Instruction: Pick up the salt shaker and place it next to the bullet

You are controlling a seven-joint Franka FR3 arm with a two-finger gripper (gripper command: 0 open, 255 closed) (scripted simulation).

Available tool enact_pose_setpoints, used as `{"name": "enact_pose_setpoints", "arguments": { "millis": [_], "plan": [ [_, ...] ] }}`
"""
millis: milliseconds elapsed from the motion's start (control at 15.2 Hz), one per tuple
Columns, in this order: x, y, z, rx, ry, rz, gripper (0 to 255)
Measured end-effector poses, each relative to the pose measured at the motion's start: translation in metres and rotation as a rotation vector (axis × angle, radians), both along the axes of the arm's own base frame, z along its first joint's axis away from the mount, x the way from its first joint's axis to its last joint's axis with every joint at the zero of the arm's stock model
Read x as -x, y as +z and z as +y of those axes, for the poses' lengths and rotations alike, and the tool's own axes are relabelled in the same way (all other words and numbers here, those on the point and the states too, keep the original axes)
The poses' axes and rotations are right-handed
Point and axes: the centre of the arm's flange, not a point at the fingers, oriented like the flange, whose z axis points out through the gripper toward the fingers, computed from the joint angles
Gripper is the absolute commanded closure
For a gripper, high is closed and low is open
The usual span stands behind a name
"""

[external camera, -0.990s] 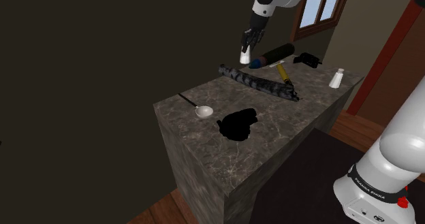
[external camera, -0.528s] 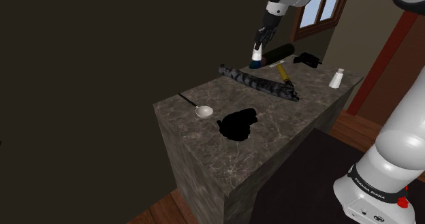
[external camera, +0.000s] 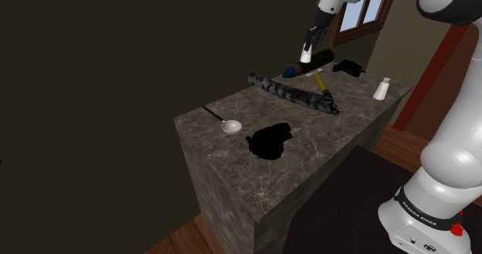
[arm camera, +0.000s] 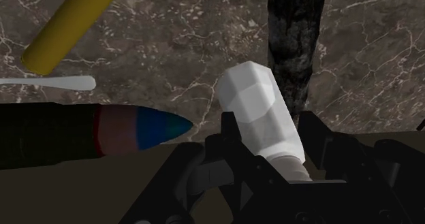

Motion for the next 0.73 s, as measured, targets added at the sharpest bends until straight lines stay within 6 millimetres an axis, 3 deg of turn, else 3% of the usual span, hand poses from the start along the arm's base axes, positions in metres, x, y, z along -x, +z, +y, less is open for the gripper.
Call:
{"name": "enact_pose_setpoints", "arguments": {
  "millis": [330,726],
  "plan": [
    [0.005,0.002,-0.067,0.0,0.0,0.0,255],
    [0.003,-0.026,-0.078,0.0,0.002,0.0,255]
  ]
}}
